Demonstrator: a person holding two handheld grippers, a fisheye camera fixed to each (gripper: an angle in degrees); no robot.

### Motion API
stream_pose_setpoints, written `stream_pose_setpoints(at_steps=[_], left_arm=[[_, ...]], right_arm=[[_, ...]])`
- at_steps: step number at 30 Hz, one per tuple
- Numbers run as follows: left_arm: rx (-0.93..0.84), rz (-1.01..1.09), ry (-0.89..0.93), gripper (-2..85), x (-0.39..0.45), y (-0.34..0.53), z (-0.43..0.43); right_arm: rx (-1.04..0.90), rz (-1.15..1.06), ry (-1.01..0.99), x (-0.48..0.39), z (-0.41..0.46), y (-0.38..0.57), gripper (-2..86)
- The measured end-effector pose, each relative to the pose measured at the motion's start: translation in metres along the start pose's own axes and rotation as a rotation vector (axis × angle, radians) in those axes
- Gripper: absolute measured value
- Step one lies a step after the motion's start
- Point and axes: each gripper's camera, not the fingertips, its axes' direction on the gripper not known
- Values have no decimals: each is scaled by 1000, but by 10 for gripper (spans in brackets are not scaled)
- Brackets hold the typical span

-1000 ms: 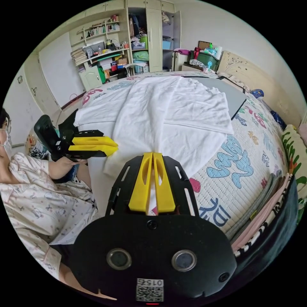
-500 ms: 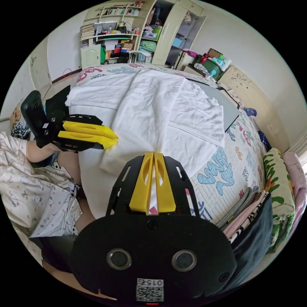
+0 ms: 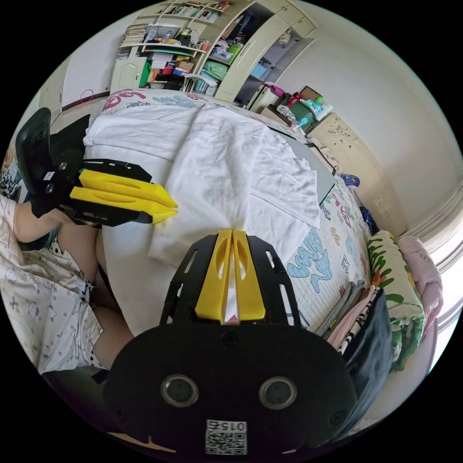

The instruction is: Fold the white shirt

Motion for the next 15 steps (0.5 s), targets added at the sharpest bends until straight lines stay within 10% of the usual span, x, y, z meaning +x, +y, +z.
stream_pose_setpoints(at_steps=[15], left_arm=[[-25,54,151,-2,131,-46,-33]], right_arm=[[59,94,4,-25,-9,6,-10]])
